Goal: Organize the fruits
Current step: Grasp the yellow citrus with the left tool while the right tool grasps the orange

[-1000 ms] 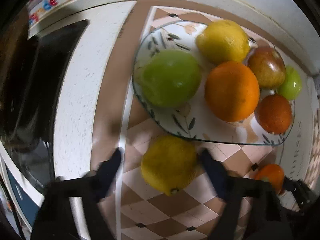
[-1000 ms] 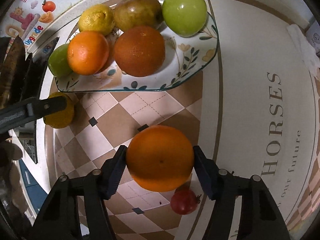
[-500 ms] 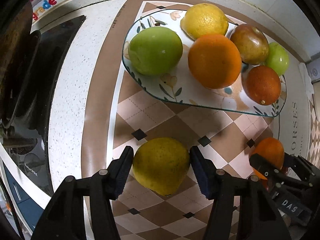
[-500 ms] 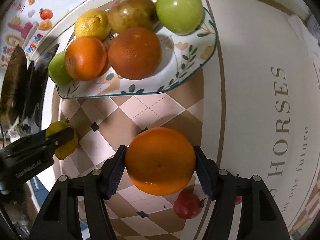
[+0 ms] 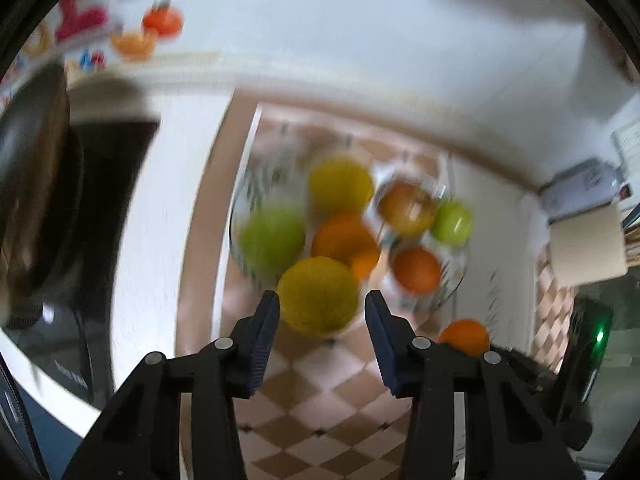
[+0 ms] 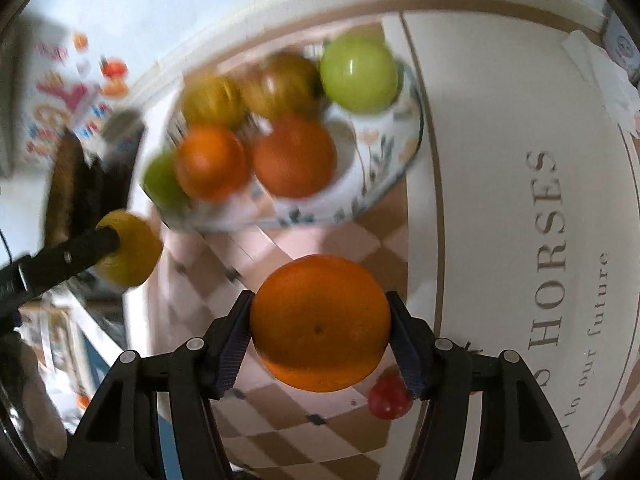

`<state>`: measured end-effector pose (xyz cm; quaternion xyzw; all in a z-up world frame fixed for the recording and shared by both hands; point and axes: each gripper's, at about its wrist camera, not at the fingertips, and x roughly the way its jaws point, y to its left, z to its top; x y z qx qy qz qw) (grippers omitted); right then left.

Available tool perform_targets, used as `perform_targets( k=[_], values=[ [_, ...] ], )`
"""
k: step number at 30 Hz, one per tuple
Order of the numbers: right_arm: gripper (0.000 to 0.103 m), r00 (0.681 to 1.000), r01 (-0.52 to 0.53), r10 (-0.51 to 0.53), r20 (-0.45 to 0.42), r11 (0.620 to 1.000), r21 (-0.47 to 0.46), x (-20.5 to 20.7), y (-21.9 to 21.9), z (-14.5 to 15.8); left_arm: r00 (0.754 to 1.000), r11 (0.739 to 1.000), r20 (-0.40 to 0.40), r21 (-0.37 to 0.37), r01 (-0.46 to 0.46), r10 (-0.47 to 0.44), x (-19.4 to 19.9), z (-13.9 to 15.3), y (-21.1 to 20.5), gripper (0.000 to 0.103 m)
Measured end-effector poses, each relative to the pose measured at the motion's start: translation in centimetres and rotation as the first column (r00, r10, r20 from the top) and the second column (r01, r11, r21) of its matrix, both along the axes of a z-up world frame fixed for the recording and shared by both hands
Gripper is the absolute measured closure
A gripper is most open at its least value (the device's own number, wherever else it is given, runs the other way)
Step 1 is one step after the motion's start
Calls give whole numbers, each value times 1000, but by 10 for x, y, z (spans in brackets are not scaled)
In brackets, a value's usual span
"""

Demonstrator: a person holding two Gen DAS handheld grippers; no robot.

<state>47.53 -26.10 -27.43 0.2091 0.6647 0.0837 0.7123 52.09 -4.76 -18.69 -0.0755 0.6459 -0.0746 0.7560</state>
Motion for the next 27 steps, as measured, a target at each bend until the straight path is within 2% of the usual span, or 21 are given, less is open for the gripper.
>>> perform_targets(
  k=[1,3,5,7,10,12,13,14,17,19,22,24,27],
  values=[
    [37,1000,19,-19,18,1000,10,5,-5,8,1000,1000,28,13,3,-4,18,4,-1,62],
    [37,998,31,-31,46,999,-9,17,-11,17,998,997,20,50,51,-52,38,0,-3,62],
    [37,998,39,-37,54,999,-29,25,-16,19,998,996,-1,66,64,-64,42,-12,-9,60],
    [37,998,38,-35,51,998,-42,26,-19,18,996,995,-34,49,90,-88,35,-23,-11,60],
    [37,999,33,-32,30,999,-36,18,-25,11,993,994,-85,61,92,-87,11,-39,-8,60],
    [37,999,31,-31,12,999,-37,11,-24,4,991,986,-95,124,110,-98,-16,-42,-4,59],
    [37,999,32,-32,4,999,-35,6,-24,1,988,978,-104,166,129,-113,-33,-47,0,51],
    [37,999,31,-31,-6,999,-31,2,-25,-2,986,973,-126,185,136,-114,-44,-52,3,49],
    [37,999,18,-18,-33,1000,-23,-12,-18,-10,973,963,-199,216,164,-121,-80,-78,13,49],
    [37,999,-4,3,-37,1000,-25,-16,-11,-13,965,971,-247,196,138,-87,-95,-99,24,49],
    [37,999,-40,39,-37,999,-35,-19,1,-14,971,983,-241,174,51,-7,-100,-110,46,61],
    [37,998,-59,57,-41,997,-43,-19,6,-14,975,988,-220,156,20,15,-100,-102,53,60],
    [37,997,-67,65,-32,997,-48,-18,9,-10,989,990,-136,137,-39,57,-92,-74,65,58]
  ],
)
